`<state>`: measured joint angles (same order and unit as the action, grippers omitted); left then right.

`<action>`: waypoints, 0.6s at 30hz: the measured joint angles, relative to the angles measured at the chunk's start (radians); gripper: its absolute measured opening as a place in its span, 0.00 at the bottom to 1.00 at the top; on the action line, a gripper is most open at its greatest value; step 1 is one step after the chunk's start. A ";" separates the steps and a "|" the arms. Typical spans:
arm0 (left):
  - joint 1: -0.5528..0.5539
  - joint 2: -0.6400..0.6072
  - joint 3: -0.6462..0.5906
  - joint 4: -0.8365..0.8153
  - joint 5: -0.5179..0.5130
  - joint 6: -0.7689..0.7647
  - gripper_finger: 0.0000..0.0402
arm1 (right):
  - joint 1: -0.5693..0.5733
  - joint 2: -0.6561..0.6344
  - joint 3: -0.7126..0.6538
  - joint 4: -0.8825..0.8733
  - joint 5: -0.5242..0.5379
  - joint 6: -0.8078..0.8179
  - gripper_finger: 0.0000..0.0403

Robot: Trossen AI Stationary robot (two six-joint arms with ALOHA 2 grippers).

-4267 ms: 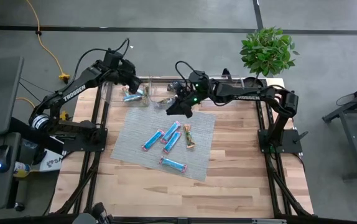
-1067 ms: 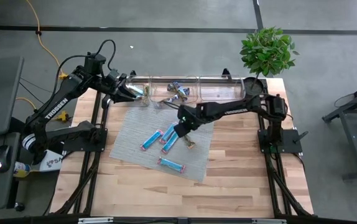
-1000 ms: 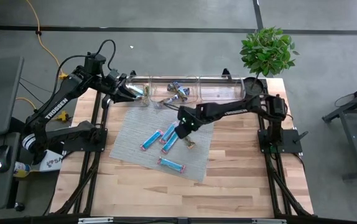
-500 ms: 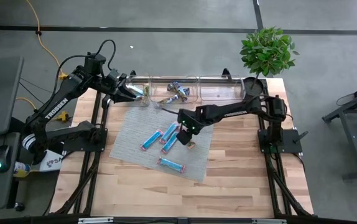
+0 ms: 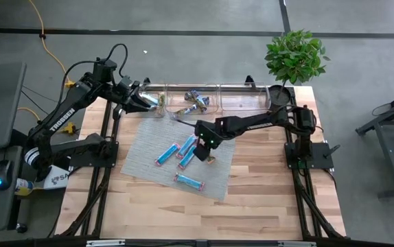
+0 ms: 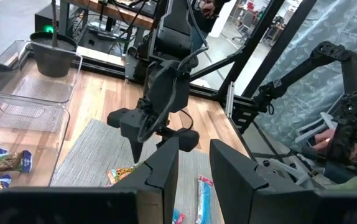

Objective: Pick and place Granola Bars by type
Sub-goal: Put the yellow granola bar into the left transparent bin

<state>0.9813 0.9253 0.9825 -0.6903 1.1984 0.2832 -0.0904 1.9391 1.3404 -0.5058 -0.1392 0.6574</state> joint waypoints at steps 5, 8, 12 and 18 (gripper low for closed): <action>0.000 0.000 0.000 0.000 -0.001 0.000 0.22 | 0.000 0.002 0.123 -0.079 0.038 -0.111 0.50; 0.000 0.000 0.000 0.000 -0.001 -0.001 0.22 | 0.000 0.002 0.221 -0.196 0.115 -0.151 0.50; 0.000 0.000 0.000 0.000 -0.001 -0.004 0.22 | -0.004 0.016 0.293 -0.324 0.185 -0.115 0.50; 0.000 0.000 0.000 0.000 0.000 -0.005 0.22 | -0.012 0.161 0.363 -0.442 0.052 -0.129 0.50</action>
<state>0.9813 0.9253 0.9825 -0.6903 1.1988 0.2787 -0.1029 2.1005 1.7031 -0.9476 -0.0873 0.5287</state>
